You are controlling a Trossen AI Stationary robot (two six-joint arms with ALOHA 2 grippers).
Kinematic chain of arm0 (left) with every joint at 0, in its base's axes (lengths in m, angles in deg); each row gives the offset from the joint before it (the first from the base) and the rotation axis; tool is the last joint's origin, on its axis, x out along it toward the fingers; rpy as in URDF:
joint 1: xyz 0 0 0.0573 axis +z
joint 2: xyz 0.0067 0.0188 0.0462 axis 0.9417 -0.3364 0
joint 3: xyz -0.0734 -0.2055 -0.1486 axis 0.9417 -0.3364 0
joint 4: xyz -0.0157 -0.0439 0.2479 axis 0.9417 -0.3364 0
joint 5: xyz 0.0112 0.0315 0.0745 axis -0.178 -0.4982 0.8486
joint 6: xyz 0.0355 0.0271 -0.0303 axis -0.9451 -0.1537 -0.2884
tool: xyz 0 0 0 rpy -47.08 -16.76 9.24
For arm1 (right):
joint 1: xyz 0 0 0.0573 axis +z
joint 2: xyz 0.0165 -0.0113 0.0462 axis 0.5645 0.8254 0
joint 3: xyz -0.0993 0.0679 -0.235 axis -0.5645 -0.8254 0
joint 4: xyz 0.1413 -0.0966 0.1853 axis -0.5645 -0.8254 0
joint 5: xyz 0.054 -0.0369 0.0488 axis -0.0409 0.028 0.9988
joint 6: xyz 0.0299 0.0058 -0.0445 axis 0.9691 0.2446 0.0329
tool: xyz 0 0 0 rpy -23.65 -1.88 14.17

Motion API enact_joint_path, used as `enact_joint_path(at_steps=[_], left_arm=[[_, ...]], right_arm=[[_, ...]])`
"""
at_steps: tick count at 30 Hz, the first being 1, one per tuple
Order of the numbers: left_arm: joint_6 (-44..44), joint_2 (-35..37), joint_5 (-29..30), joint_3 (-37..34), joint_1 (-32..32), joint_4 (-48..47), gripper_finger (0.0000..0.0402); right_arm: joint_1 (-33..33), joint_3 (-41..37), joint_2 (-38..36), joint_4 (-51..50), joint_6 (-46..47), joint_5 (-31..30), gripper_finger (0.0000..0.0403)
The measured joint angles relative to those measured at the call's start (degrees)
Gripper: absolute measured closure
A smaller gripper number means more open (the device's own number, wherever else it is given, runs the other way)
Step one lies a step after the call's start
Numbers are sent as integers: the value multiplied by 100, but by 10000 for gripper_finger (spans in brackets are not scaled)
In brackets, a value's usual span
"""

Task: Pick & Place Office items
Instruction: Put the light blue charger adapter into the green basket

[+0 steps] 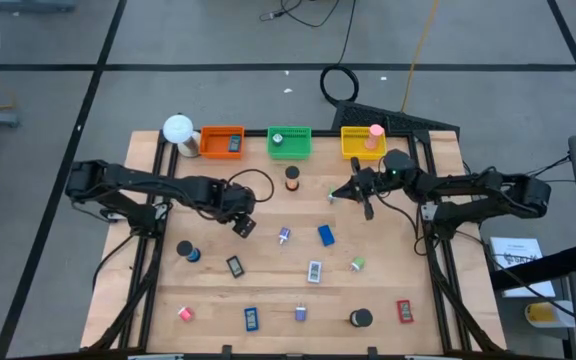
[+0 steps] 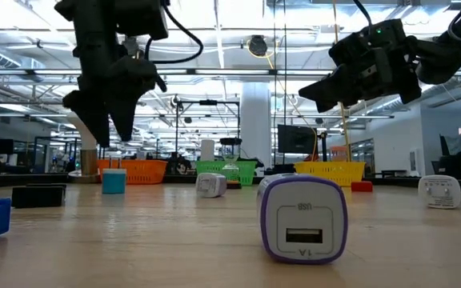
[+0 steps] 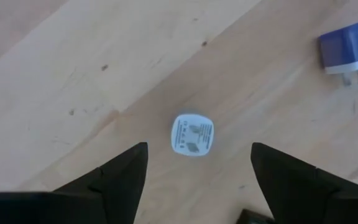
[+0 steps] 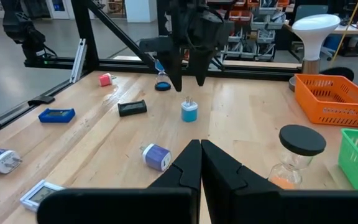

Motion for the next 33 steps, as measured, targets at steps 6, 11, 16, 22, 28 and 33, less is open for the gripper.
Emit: enact_joint_path(at_steps=[6, 11, 16, 22, 28, 33], left_arm=[[-236, -429, -48, -4, -3, 46, 139], [-382, -669, -95, -4, -3, 49, 167], [-435, -711, -98, -4, -3, 43, 203], [-383, -709, -98, -4, -3, 38, 261], [-378, -699, -106, 3, 8, 39, 277], [-378, -693, -138, 3, 58, 38, 287]], right_arm=[[0, 0, 0, 20, 0, 0, 403], [0, -1, 0, 37, -5, -175, 403], [-2, -2, 0, 20, -24, -192, 403], [-2, -2, 0, 20, -74, -192, 403], [-2, -2, 0, 20, -87, -192, 403], [-2, -4, 0, 20, -87, -192, 403]])
